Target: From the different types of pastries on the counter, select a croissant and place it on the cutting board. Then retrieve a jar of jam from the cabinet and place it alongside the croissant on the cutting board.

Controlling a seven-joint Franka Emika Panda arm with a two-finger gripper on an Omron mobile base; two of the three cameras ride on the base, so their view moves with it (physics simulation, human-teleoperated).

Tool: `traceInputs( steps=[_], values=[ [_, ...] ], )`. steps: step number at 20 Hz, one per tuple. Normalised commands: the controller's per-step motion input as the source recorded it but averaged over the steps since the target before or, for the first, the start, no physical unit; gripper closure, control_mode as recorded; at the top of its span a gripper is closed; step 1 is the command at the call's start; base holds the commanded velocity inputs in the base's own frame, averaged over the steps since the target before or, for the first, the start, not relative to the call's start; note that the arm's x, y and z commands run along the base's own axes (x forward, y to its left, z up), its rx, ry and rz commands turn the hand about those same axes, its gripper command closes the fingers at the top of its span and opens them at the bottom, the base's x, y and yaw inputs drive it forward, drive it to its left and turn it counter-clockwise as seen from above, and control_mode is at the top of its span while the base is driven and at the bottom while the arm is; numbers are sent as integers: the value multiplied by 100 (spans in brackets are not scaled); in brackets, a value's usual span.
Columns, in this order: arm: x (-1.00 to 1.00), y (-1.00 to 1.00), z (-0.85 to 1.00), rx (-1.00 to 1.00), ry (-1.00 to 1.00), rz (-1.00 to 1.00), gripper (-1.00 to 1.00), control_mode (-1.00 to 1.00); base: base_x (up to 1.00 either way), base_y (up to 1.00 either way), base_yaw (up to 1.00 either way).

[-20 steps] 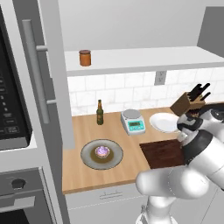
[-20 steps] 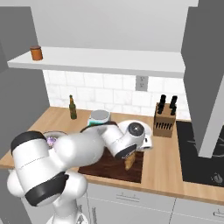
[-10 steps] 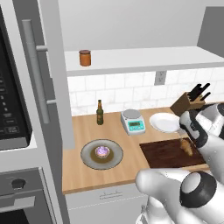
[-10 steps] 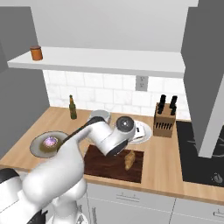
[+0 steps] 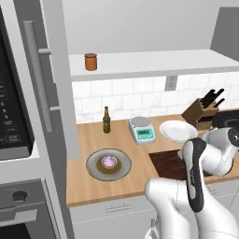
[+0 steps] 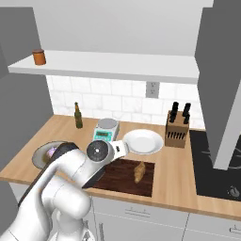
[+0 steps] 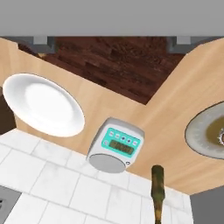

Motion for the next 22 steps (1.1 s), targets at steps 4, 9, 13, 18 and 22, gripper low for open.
traceInputs(
  steps=[4, 9, 13, 18, 22],
  values=[
    [-51, 92, 25, -3, -17, 3, -100, -100, 0, 0, 0],
    [-41, 64, 36, -5, -9, 0, -100, -100, 0, 0, 0],
    [-46, 67, 28, 0, -8, 0, -100, -100, 0, 0, 0],
    [-36, 78, 38, 0, -13, 0, -100, -100, 0, 0, 0],
    [-22, 81, 41, 0, -18, 0, -100, -100, 0, 0, 0]
  ],
)
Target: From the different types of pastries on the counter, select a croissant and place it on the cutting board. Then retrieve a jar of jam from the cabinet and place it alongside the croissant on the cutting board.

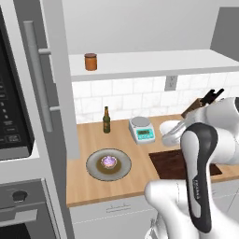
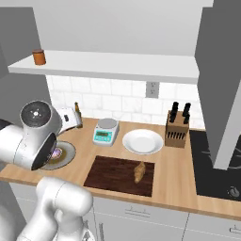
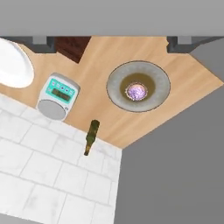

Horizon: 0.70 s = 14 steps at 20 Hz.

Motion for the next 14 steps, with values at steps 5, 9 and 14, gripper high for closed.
traceInputs(
  steps=[5, 9, 14],
  values=[
    [-1, 70, 31, 0, -17, 0, -100, -100, 0, 0, 0],
    [0, 51, 44, 0, -12, 0, -100, -100, 0, 0, 0],
    [0, 22, 70, 4, -6, 0, -100, -100, 0, 0, 0]
  ],
)
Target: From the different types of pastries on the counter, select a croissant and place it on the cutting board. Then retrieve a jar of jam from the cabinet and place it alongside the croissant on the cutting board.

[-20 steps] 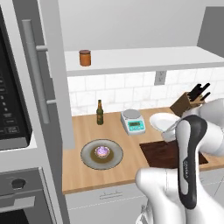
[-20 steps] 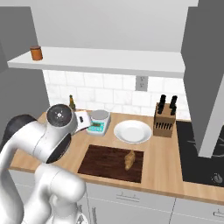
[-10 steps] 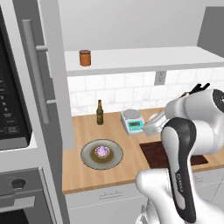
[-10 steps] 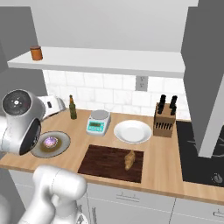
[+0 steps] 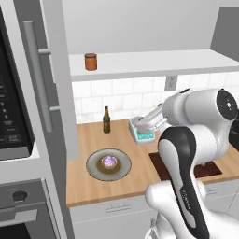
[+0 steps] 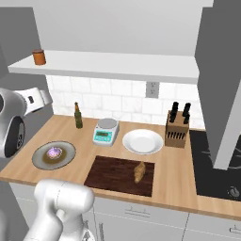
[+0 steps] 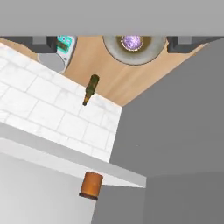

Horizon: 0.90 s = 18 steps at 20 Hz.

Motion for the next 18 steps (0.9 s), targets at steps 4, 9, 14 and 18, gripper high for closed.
traceInputs(
  steps=[4, 9, 14, 18],
  values=[
    [0, 7, 65, 4, -9, -2, -100, -100, 0, 0, 0],
    [0, 17, 58, 8, -14, -2, -100, -100, 0, 0, 0],
    [-3, 16, 6, 14, -11, 0, -100, -100, 0, 0, 0],
    [0, 22, 2, 3, -11, -2, -100, -100, 0, 0, 0]
  ],
)
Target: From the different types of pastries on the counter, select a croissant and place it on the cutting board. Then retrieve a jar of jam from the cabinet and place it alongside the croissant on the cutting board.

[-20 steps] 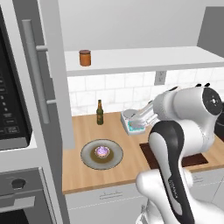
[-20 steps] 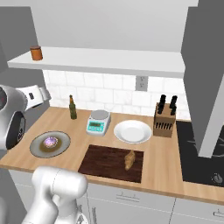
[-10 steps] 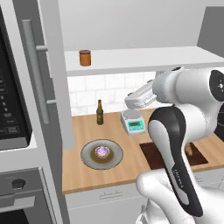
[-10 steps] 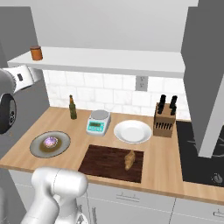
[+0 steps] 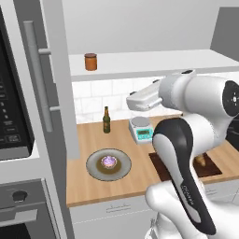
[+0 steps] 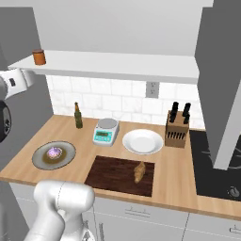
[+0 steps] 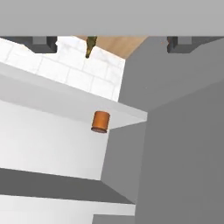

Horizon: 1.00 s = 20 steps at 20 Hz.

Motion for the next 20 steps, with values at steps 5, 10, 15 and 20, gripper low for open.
traceInputs(
  steps=[5, 10, 15, 20],
  values=[
    [13, 16, 26, 0, -20, -21, -100, -100, 0, 0, 0],
    [5, 0, 3, 8, -1, -16, -100, -100, 0, 0, 0],
    [3, -1, 1, 1, 0, 0, -100, -100, 0, 0, 0],
    [21, -11, 17, 9, 3, 5, -100, -100, 0, 0, 0]
  ],
)
